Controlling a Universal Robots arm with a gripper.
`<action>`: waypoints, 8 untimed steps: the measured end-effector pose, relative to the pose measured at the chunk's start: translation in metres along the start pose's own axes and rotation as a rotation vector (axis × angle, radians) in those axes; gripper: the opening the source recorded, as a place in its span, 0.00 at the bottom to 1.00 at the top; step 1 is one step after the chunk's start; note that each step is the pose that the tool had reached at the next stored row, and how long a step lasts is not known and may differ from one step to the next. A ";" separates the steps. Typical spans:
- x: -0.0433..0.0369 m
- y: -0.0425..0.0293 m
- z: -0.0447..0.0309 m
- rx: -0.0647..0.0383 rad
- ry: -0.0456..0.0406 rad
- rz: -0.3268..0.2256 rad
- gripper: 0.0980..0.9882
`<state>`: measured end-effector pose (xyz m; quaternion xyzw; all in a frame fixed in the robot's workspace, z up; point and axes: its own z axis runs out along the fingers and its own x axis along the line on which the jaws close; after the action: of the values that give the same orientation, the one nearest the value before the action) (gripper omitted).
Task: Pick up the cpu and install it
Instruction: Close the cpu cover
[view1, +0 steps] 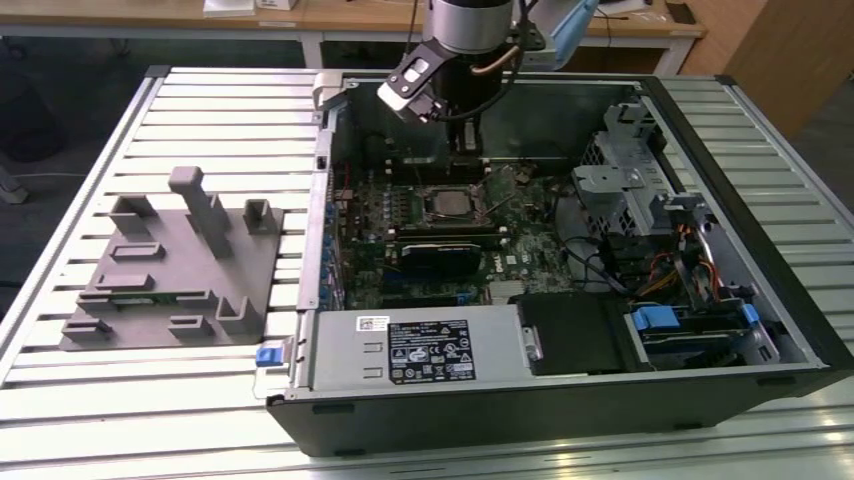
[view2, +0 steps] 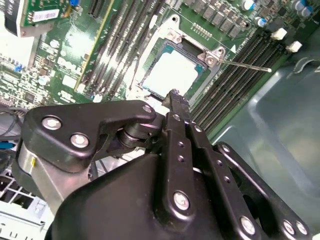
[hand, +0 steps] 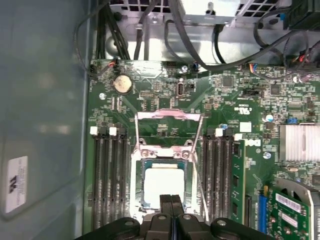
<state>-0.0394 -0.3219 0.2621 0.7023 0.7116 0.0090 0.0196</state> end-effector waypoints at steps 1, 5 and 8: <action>-0.0027 0.0000 0.0000 0.000 -0.0002 0.000 0.01; -0.0066 0.0008 0.0002 0.000 0.0001 0.000 0.01; -0.0067 0.0078 0.0004 0.000 0.0001 0.000 0.01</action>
<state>-0.0316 -0.3286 0.2621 0.7023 0.7116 0.0090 0.0195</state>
